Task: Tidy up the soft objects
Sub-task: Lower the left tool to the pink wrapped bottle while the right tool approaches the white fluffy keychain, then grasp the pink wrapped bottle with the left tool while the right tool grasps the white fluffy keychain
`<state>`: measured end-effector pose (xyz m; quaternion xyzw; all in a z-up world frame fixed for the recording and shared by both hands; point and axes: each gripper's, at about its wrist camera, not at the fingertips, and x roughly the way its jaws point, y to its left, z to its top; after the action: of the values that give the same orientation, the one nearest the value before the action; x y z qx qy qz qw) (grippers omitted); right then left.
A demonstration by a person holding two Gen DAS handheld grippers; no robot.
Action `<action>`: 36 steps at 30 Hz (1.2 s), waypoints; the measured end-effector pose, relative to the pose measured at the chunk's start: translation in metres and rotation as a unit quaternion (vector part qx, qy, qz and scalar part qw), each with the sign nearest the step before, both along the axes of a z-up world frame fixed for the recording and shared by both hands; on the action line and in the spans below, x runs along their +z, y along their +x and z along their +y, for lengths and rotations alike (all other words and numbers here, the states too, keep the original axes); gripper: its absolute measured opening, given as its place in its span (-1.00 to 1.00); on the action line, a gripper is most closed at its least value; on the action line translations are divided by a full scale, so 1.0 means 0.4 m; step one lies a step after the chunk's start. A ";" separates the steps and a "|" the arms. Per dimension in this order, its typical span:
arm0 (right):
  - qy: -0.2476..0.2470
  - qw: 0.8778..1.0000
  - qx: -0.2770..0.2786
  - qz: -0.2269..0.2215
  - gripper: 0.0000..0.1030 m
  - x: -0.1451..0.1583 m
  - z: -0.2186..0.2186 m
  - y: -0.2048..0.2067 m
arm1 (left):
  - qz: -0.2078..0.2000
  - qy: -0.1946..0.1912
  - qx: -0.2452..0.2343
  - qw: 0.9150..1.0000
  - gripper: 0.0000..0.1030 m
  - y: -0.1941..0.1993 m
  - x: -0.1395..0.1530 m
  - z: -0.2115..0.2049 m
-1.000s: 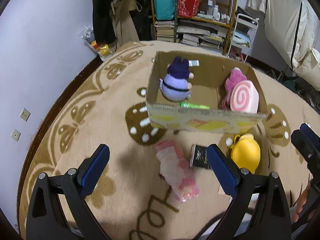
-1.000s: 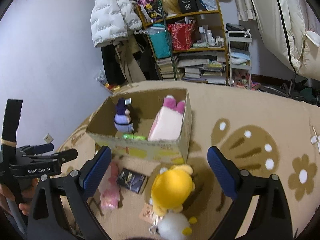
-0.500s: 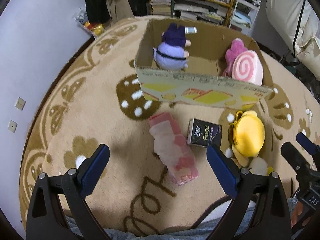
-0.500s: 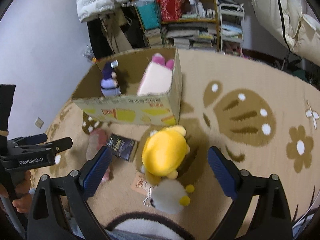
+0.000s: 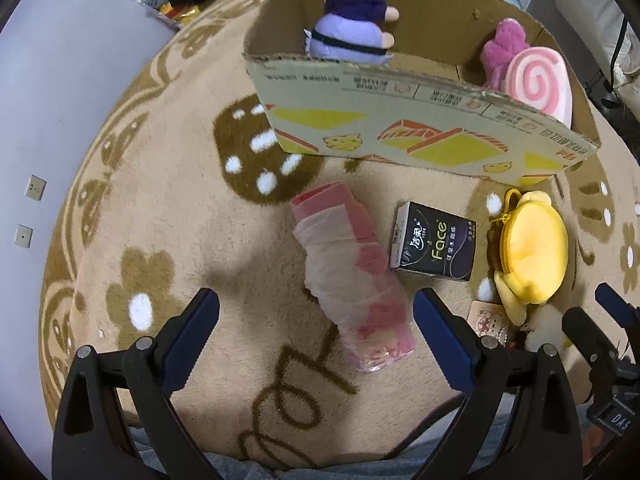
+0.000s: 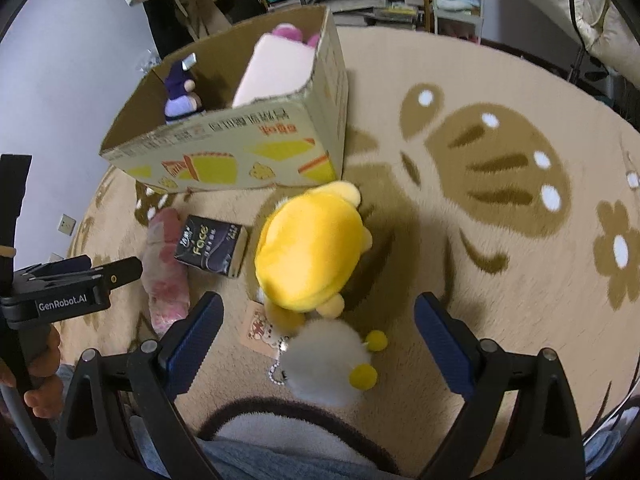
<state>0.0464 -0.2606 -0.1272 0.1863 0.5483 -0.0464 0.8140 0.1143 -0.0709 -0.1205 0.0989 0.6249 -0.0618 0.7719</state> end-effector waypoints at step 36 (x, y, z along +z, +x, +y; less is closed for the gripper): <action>0.031 0.990 0.017 0.140 0.26 -0.154 0.041 0.003 | 0.083 0.015 -0.005 0.996 0.73 0.081 -0.167 -0.006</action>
<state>0.0477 -0.2441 -0.1887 0.1938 0.6609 -0.0413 0.7239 0.1466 -0.0734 -0.1872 0.1081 0.6870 -0.0644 0.7156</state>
